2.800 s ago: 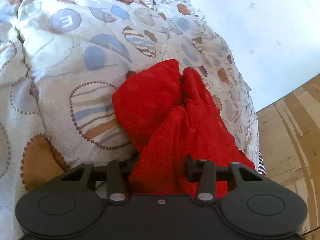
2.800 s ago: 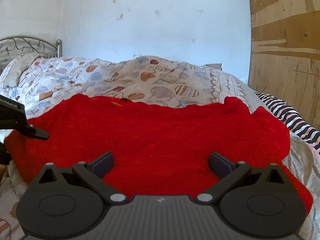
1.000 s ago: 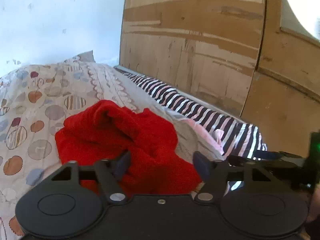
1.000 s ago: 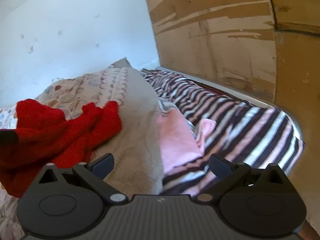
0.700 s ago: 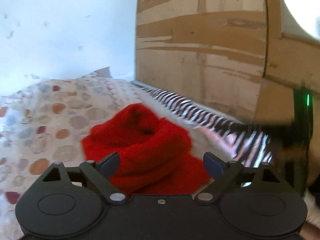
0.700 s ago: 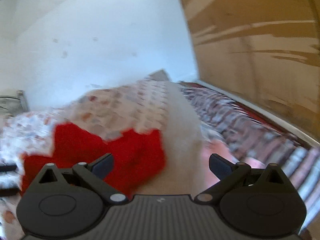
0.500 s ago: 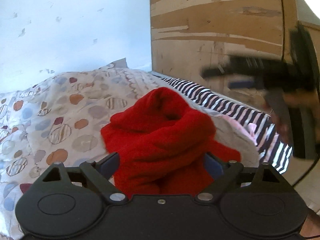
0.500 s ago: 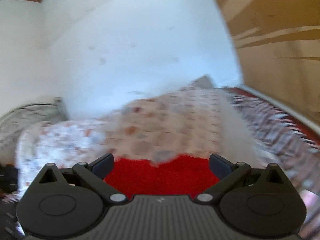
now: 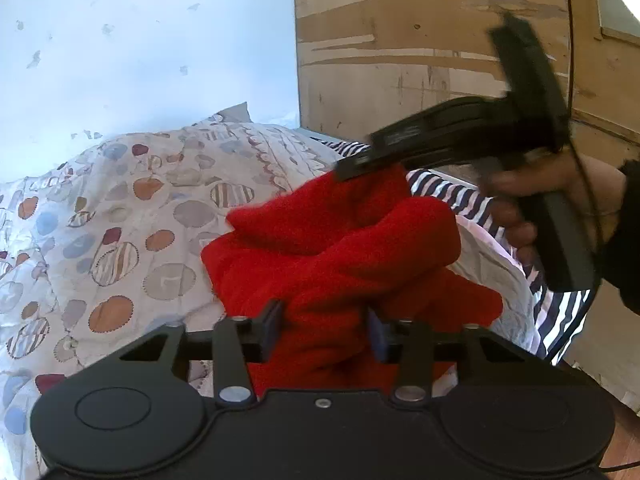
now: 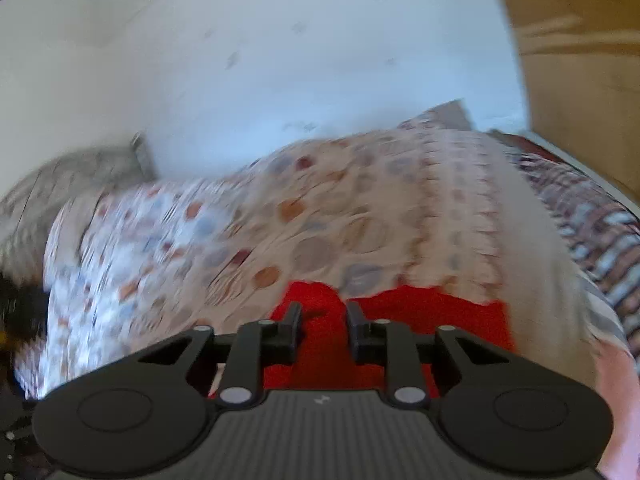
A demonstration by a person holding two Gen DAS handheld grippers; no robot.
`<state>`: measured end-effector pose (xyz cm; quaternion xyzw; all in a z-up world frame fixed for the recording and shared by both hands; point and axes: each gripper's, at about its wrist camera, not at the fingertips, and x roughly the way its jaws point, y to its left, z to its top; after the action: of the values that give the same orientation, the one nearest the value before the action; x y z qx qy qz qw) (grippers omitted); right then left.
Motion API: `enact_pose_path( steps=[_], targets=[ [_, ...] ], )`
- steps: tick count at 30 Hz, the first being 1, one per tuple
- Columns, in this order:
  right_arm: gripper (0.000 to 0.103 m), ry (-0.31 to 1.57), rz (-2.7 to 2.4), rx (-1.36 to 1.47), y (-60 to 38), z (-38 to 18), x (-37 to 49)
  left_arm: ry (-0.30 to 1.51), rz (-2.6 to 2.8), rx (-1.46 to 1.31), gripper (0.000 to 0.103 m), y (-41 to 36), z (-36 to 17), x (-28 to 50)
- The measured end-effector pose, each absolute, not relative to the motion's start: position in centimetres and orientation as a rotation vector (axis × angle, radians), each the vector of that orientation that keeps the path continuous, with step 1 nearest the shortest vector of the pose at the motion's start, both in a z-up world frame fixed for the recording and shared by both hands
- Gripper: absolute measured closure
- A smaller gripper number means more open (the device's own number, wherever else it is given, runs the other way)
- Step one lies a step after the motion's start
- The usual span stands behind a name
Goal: Fold small clothes
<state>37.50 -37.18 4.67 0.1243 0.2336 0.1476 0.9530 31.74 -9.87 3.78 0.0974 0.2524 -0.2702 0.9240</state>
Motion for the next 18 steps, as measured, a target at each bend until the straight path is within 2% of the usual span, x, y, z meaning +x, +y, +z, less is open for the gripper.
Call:
enact_pose_path(
  steps=[2, 4, 8, 11, 12, 13, 14, 15, 16, 18],
  targets=[
    [0.082, 0.456, 0.246, 0.313, -39.6, 4.0, 36.3, 0.517, -0.565, 0.211, 0.063, -9.9, 3.7, 31.6],
    [0.101, 0.451, 0.177, 0.391, -41.8, 2.9, 34.8, 0.518, -0.576, 0.219, 0.064, -10.0, 3.5, 31.5],
    [0.101, 0.484, 0.068, 0.526, -45.3, -0.8, 32.7, 0.522, -0.586, 0.250, 0.065, -10.3, 2.8, 31.2],
    [0.097, 0.513, 0.058, 0.601, -46.5, -2.8, 32.0, 0.518, -0.598, 0.268, 0.065, -10.3, 2.5, 30.8],
    [0.090, 0.513, 0.060, 0.619, -46.8, -3.1, 31.9, 0.520, -0.598, 0.268, 0.065, -10.3, 2.5, 30.8],
    [0.075, 0.507, 0.065, 0.632, -47.0, -3.2, 32.0, 0.522, -0.599, 0.264, 0.065, -10.2, 2.5, 30.9],
    [0.065, 0.499, 0.070, 0.643, -47.2, -3.0, 32.2, 0.523, -0.599, 0.261, 0.065, -10.2, 2.4, 30.9],
    [0.049, 0.482, 0.084, 0.659, -47.2, -2.7, 32.6, 0.524, -0.598, 0.259, 0.065, -10.2, 2.5, 31.0],
    [0.045, 0.465, 0.103, 0.670, -47.2, -2.4, 33.0, 0.524, -0.596, 0.258, 0.065, -10.2, 2.5, 31.0],
    [0.042, 0.440, 0.150, 0.680, -46.9, -1.5, 34.3, 0.523, -0.595, 0.258, 0.065, -10.2, 2.4, 30.9]
  ],
)
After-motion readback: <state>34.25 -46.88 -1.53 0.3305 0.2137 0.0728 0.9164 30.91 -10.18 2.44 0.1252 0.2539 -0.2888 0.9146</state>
